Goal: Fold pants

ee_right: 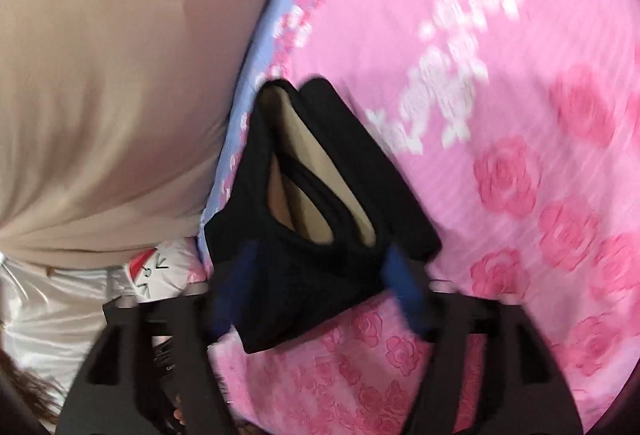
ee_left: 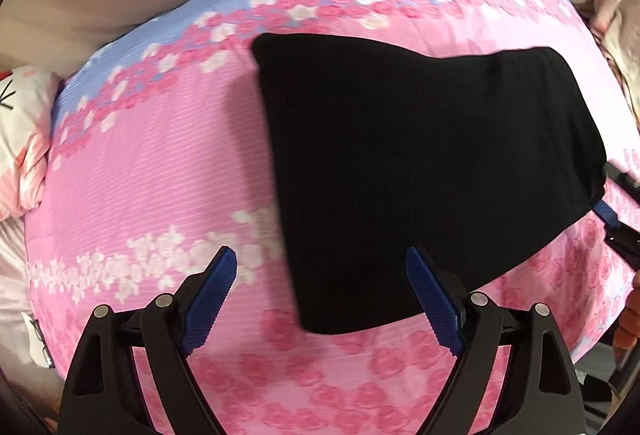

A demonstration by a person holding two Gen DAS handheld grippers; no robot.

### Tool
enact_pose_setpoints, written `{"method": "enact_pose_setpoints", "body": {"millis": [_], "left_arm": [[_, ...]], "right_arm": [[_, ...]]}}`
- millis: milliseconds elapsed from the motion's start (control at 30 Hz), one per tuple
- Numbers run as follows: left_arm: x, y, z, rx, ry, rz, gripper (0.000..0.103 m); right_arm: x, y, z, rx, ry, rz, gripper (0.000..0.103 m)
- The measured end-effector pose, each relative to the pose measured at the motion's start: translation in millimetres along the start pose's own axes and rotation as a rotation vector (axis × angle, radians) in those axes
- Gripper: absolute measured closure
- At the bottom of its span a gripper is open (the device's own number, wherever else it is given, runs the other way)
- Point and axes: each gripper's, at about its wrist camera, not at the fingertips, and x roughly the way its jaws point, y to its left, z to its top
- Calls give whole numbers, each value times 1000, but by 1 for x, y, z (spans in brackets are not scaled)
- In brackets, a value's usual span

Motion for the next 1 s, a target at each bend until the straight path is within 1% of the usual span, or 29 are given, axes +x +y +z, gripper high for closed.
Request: {"method": "enact_pose_setpoints", "body": {"millis": [33,67,100,133,167,233,267,300,333,367,467,500,533,567,600,633,667,700,733,767,800,833,867,933,967,1000], "left_arm": [[1,-3,1,6,1,0,18],[1,-7,2,11,-3,2,18],[0,-10,3,13,-7,4,18],[-1,-13,5,15,-12,6,18],[-3,-16,6,15,-17,10,18],[-3,-17,5,16,-17,17,18],[-3,-18,4,13,-14,17,18],[-1,-17,4,8,-9,18,18],[0,-17,4,3,-5,22,18],[0,-16,4,0,-5,26,18],[-4,-9,0,-17,-9,46,18],[-6,-4,-1,-25,-19,57,18],[-5,0,-3,-30,-23,69,16],[-3,2,-4,-34,-20,75,16],[5,5,-7,-41,-5,74,16],[11,5,-9,-42,11,75,16],[18,5,-11,-40,33,85,16],[21,6,-13,-34,36,88,16],[23,6,-14,-32,32,93,16],[23,6,-16,-32,29,96,16],[24,7,-18,-34,25,93,16],[25,8,-20,-40,24,85,16],[27,10,-21,-47,26,77,16],[32,10,-22,-52,32,66,16],[32,9,-22,-49,31,68,16],[32,8,-22,-37,26,75,16]], "right_arm": [[-8,7,7,-53,-32,-36,24],[-18,21,11,-138,-91,-94,24],[-24,34,13,-207,-124,-126,24],[-25,42,13,-256,-122,-133,24],[-19,53,15,-309,-83,-130,24],[-1,58,19,-365,-8,-135,24],[15,63,15,-425,39,-145,35],[31,67,9,-493,90,-169,76],[43,66,2,-526,134,-216,98],[50,61,2,-528,159,-245,99],[15,56,11,-498,74,-240,100],[9,48,14,-480,63,-243,100],[13,40,19,-465,77,-264,100],[29,23,18,-467,137,-304,97],[37,19,18,-482,156,-305,88],[30,21,20,-487,130,-305,81],[21,29,25,-472,109,-324,68],[6,39,30,-449,33,-350,67],[-5,48,32,-440,-38,-353,67],[-21,64,31,-457,-100,-297,67],[-23,80,29,-487,-93,-245,67],[-17,93,27,-520,-60,-217,67],[-1,113,19,-576,8,-184,67],[35,137,2,-650,111,-117,68],[62,143,-6,-678,160,-97,68],[83,142,-11,-703,198,-99,70]]}}
